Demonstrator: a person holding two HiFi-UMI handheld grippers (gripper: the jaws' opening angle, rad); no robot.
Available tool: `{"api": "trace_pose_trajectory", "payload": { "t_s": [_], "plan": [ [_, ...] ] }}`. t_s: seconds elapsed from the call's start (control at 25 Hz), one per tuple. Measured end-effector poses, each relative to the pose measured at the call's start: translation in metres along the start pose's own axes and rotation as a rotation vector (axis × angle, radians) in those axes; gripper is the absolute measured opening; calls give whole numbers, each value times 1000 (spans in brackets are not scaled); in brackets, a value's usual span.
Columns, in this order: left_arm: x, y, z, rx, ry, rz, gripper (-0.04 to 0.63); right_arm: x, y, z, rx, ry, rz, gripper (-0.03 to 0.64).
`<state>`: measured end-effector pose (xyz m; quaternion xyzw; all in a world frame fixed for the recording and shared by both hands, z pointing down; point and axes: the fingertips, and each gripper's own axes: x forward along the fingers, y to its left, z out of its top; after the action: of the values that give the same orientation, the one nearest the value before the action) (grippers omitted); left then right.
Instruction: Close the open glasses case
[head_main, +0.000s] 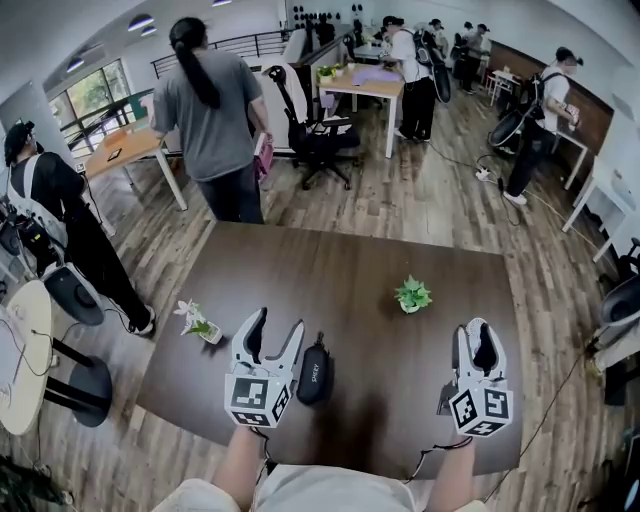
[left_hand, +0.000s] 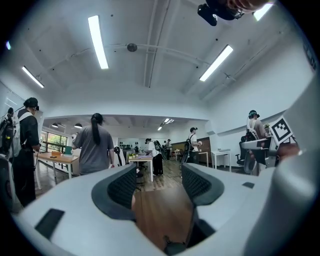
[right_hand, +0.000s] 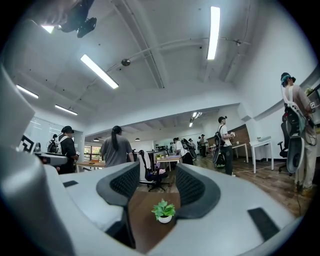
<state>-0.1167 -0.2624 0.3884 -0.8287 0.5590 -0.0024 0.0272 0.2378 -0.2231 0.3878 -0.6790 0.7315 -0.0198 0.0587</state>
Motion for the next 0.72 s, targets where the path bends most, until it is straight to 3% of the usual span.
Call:
{"api": "trace_pose_trajectory", "payload": {
  "t_s": [0.32,0.72],
  "plan": [
    [-4,-17,-20,18,57,-22,286,-4,6,-8,2,13,22,230],
    [-9,-59,-125,-18,294,-115,285,0,19,-30,29,50,75,230]
  ]
}}
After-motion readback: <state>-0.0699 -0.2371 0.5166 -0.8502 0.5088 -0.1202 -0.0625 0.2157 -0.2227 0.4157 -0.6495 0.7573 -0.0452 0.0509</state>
